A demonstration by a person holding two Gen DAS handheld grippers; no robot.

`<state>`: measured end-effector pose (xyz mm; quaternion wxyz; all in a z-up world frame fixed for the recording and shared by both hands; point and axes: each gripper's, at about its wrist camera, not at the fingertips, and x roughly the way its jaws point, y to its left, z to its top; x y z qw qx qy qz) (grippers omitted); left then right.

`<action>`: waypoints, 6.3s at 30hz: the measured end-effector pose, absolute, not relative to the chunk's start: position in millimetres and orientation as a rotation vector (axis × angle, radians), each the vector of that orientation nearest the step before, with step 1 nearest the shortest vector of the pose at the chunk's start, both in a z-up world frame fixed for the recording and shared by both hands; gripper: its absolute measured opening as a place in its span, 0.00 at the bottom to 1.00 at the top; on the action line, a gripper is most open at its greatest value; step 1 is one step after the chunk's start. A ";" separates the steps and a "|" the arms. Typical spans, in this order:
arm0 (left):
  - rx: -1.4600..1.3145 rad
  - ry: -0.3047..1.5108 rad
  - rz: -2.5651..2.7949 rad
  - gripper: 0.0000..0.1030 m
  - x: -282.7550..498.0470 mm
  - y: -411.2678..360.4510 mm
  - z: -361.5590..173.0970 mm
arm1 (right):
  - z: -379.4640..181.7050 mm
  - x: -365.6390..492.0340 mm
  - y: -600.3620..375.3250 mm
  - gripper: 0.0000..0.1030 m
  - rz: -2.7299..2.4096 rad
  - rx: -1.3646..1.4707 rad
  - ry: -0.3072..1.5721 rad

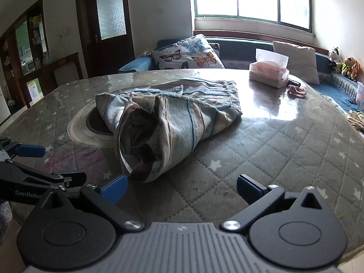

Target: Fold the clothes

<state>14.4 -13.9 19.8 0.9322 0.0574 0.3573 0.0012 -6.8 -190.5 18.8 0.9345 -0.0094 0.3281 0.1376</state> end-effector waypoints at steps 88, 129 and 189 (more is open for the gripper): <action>0.362 0.729 -0.331 0.32 129.1 -42.2 12.8 | 4.2 137.7 -131.3 0.20 0.491 -0.253 0.768; -0.128 0.750 0.333 0.03 29.7 134.4 17.4 | 3.6 69.0 -343.7 0.07 -0.089 0.266 0.673; 0.097 0.700 0.147 0.48 112.8 129.8 45.5 | 31.8 91.4 -287.0 0.28 0.098 -0.002 0.681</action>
